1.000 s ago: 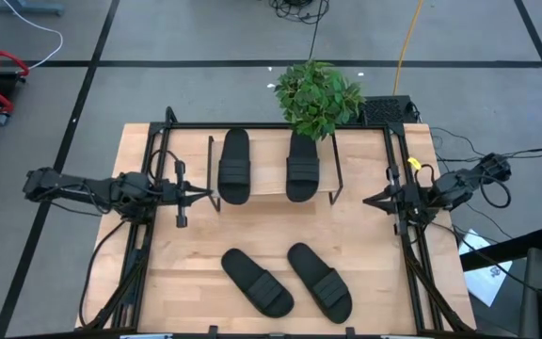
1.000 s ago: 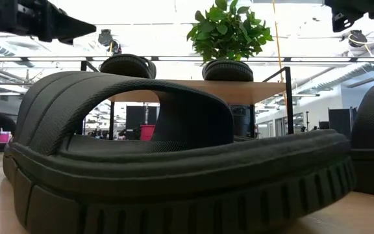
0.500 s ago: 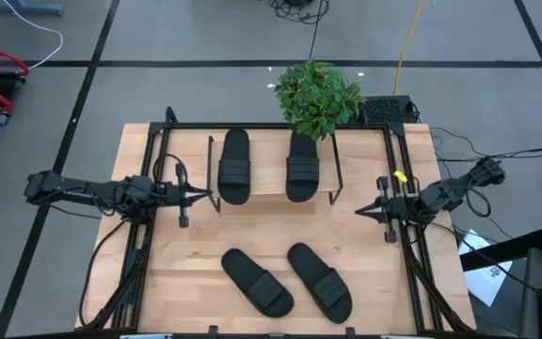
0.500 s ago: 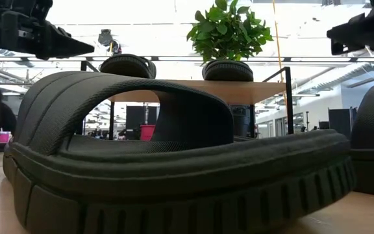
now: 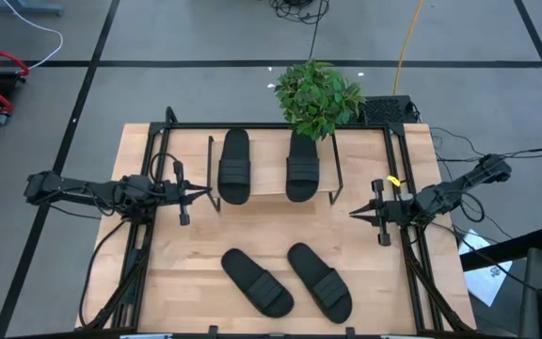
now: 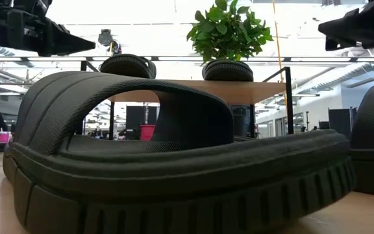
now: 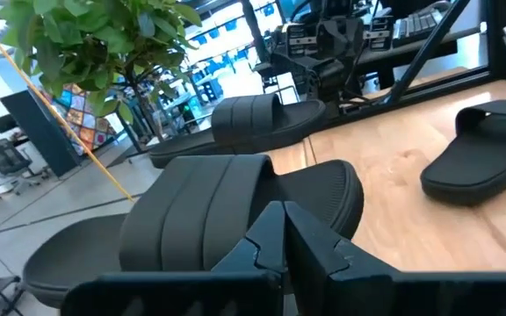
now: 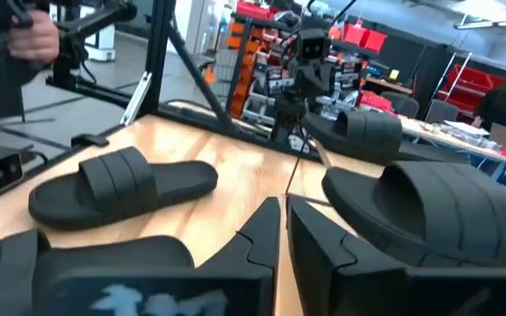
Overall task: Pick and place slides into the shelf
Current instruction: Put the black slide under the shelf
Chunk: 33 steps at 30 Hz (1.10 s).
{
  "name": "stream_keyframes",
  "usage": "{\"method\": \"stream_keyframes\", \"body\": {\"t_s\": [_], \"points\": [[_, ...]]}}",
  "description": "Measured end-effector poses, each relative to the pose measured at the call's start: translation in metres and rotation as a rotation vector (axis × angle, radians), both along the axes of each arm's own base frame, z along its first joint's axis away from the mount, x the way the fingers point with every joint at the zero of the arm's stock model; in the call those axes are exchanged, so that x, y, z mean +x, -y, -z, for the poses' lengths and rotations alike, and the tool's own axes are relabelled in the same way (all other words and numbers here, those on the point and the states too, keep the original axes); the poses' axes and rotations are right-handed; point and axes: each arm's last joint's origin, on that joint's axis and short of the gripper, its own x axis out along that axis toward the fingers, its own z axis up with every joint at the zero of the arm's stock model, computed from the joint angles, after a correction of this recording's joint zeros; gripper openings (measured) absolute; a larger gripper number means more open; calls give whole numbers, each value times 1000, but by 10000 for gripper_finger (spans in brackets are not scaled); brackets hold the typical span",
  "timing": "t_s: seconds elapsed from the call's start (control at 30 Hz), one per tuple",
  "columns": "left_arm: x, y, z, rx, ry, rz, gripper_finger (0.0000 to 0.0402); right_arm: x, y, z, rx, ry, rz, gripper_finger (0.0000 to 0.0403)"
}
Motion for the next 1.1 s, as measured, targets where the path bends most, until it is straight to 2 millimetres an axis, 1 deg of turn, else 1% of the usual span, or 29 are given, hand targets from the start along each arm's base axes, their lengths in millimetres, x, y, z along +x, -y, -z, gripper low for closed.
{"method": "stream_keyframes", "body": {"t_s": [0.17, 0.23, 0.33, 0.47, 0.53, 0.63, 0.73, 0.87, 0.97, 1.1], "points": [[0, 0, -1, 10, 13, -7, 20, 11, -6, 2, 63, -21, 5, 48], [0, 0, -4, 7, 37, -8, 18, 17, -9, -1, 107, -48, 10, 64], [0, 0, -7, 19, 71, -8, 11, 27, -15, -15, 176, -89, 6, 95], [0, 0, -8, 22, 73, -8, 2, 42, -31, -35, 161, -176, -58, 136], [0, 0, -8, 22, 72, -8, 3, 49, -39, -43, 141, -229, -74, 150], [0, 0, -8, 18, 70, -11, 13, 57, -51, -48, 143, -305, -87, 161], [0, 0, -7, 11, 70, -12, 22, 62, -63, -45, 153, -403, -113, 166], [0, 0, -7, -10, 72, -13, 28, 65, -78, -30, 215, -540, -154, 171], [0, 0, -7, -10, 71, -13, 25, 68, -86, -20, 284, -611, -140, 173], [0, 0, -7, -10, 71, -13, 16, 72, -97, -11, 326, -666, -190, 178]]}}
